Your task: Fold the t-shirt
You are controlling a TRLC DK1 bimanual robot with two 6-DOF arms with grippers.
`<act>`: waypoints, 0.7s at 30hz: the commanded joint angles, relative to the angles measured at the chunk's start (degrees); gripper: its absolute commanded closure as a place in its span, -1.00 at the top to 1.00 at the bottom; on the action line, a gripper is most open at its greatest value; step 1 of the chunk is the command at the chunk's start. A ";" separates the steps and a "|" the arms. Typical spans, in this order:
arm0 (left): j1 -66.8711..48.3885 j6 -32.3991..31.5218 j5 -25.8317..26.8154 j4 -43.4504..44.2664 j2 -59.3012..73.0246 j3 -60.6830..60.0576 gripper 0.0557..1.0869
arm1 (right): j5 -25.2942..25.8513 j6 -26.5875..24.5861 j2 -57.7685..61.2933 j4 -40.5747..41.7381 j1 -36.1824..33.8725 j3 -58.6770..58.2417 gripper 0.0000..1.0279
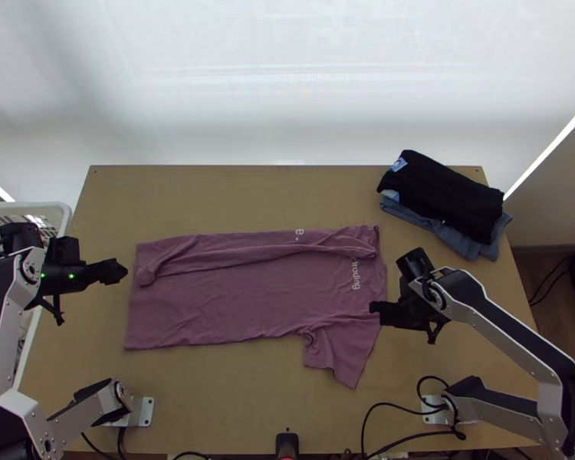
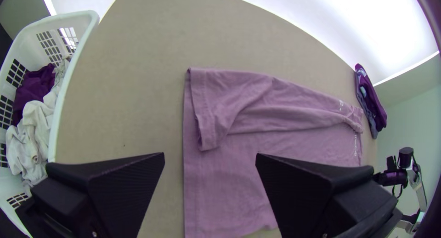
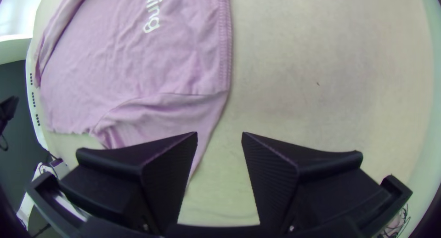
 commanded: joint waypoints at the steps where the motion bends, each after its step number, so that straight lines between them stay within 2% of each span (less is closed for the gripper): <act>1: 0.01 1.59 -0.41 -0.98 -1.15 -0.98 0.88 | -0.59 0.77 2.09 0.05 0.71 -0.84 0.06; 11: 0.01 5.45 -2.25 -3.35 -1.32 -1.95 0.88 | -0.68 1.91 6.13 2.07 4.84 -1.01 0.04; 15: 0.01 6.77 -3.04 -4.15 -1.94 -2.65 0.88 | -0.68 3.14 7.80 5.49 6.95 -1.89 -0.08; 20: 1.15 10.29 -3.92 -5.46 -2.46 -2.74 0.88 | -0.68 3.23 8.07 8.75 8.97 -2.86 -0.36; 21: 1.50 11.69 -4.36 -5.90 -2.46 -2.74 0.88 | -0.68 3.06 8.16 8.57 9.59 -2.42 -0.66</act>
